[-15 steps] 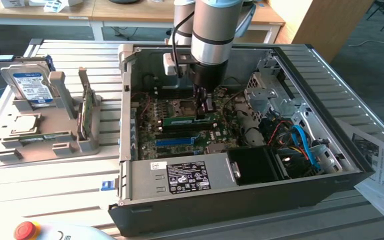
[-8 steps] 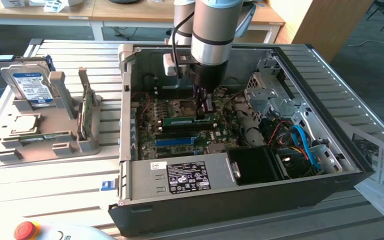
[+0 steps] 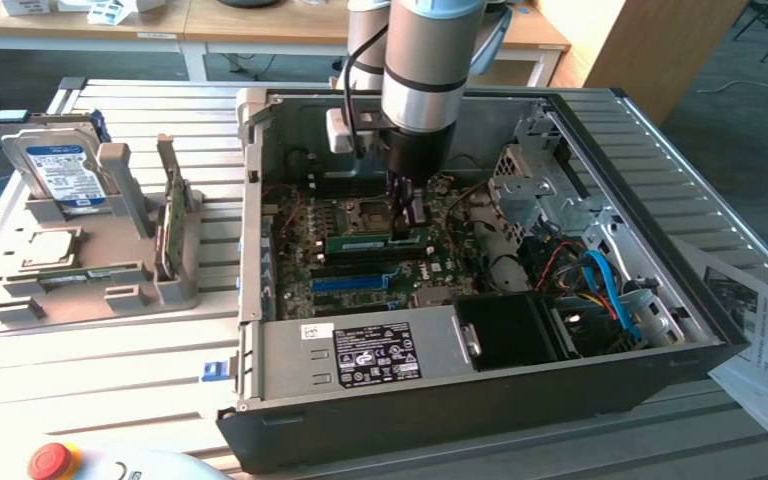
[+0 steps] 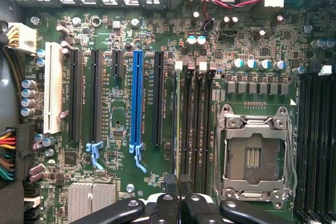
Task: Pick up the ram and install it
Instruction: 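Insert the ram into the slot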
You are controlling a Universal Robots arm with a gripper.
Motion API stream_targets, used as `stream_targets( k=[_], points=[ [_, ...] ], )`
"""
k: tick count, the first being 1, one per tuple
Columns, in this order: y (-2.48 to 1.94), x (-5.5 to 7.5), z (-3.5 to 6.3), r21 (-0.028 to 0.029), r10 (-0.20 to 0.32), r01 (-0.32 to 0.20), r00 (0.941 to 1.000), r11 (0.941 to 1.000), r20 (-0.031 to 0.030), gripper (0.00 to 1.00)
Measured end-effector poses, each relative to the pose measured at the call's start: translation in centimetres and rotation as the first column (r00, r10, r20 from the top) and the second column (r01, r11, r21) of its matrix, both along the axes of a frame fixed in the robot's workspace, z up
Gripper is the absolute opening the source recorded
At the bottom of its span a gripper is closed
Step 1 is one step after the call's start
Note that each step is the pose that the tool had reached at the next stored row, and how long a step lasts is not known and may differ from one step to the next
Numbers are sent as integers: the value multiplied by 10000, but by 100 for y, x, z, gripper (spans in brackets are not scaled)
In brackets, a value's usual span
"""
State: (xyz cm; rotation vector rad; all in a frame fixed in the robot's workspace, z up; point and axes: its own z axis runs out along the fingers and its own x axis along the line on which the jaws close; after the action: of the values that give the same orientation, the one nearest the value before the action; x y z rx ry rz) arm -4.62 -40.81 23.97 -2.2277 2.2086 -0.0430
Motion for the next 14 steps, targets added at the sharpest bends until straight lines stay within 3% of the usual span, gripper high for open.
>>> stream_targets(
  k=[14],
  points=[
    [-21,-1,-2,1,-1,1,10000,10000,0,11]
  ],
)
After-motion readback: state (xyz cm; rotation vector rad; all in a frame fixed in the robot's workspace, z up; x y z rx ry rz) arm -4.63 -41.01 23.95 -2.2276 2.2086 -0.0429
